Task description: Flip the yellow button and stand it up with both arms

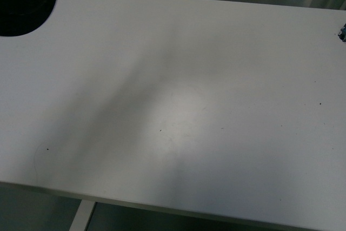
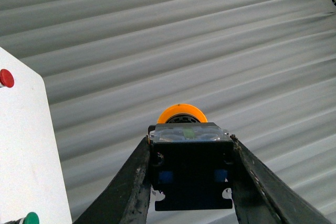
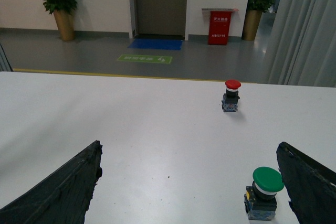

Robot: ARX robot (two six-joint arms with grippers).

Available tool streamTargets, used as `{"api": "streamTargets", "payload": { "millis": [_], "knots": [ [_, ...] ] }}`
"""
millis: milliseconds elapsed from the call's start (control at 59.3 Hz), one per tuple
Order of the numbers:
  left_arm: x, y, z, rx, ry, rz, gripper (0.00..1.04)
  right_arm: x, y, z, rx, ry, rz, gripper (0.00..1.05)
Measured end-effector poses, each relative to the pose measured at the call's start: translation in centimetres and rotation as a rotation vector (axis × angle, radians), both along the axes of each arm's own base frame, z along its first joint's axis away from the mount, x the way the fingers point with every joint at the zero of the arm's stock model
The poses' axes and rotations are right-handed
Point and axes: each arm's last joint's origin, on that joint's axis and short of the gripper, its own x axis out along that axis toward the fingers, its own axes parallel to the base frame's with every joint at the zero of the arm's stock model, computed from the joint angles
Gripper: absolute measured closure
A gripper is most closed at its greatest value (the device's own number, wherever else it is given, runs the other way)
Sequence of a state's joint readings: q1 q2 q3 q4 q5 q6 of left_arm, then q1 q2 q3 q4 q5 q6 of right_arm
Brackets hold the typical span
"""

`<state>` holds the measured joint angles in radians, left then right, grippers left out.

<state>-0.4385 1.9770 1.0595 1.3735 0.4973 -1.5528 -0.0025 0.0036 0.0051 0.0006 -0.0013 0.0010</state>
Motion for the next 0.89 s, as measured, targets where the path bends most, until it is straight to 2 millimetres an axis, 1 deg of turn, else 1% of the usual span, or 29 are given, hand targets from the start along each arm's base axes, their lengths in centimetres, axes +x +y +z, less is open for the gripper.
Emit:
{"api": "streamTargets", "payload": {
  "millis": [101,287,321,354,405,439,472,489,523,540,574,590,624,641,675,725,810,894],
  "knots": [
    [0.5,-0.2,-0.5,-0.007,0.028,-0.009,0.70,0.0,0.0,0.0,0.000,0.000,0.000,0.07],
    [0.6,-0.3,-0.4,-0.011,0.028,-0.012,0.70,0.0,0.0,0.0,0.000,0.000,0.001,0.07],
    [0.6,-0.3,-0.4,-0.011,0.028,-0.012,0.70,0.1,0.1,0.0,0.032,0.029,0.013,0.07],
    [0.6,-0.2,-0.4,-0.011,0.029,-0.009,0.70,0.5,0.4,0.4,0.128,0.068,0.008,0.07],
    [0.6,-0.2,-0.4,-0.011,0.029,-0.009,0.70,1.6,1.2,1.8,0.258,0.078,0.031,0.07],
    [0.6,-0.2,-0.3,-0.012,0.027,-0.010,0.70,2.5,1.9,3.0,0.338,0.074,0.076,0.07],
    [0.6,-0.2,-0.3,-0.012,0.027,-0.010,0.70,3.8,3.0,4.7,0.424,0.064,0.136,0.07],
    [0.6,-0.2,-0.3,-0.012,0.027,-0.010,0.70,4.2,3.2,5.2,0.455,0.064,0.151,0.07],
    [0.6,-0.3,-0.3,-0.011,0.027,-0.013,0.70,5.8,4.3,6.6,0.523,0.067,0.205,0.07],
    [0.6,-0.3,-0.3,-0.011,0.027,-0.014,0.70,6.2,4.6,6.9,0.548,0.071,0.214,0.07],
    [0.6,-0.3,-0.3,-0.011,0.027,-0.014,0.70,7.9,5.5,7.9,0.592,0.082,0.234,0.07],
    [0.6,-0.3,-0.3,-0.011,0.027,-0.014,0.70,8.3,5.7,8.0,0.602,0.086,0.235,0.07],
    [0.6,-0.3,-0.3,-0.012,0.027,-0.014,0.70,10.1,6.5,8.4,0.630,0.115,0.237,0.07],
    [0.6,-0.3,-0.3,-0.011,0.027,-0.013,0.70,10.4,6.7,8.4,0.634,0.125,0.236,0.07],
    [0.6,-0.3,-0.3,-0.011,0.027,-0.013,0.70,12.0,7.3,8.3,0.643,0.164,0.229,0.07],
    [0.6,-0.2,-0.3,-0.012,0.027,-0.010,0.70,13.5,7.9,8.0,0.658,0.205,0.219,0.07],
    [0.6,-0.2,-0.3,-0.012,0.027,-0.008,0.70,15.0,8.7,7.9,0.657,0.229,0.217,0.07],
    [0.6,-0.2,-0.3,-0.012,0.027,-0.010,0.70,16.0,9.2,8.5,0.659,0.220,0.223,0.07]
  ]
}}
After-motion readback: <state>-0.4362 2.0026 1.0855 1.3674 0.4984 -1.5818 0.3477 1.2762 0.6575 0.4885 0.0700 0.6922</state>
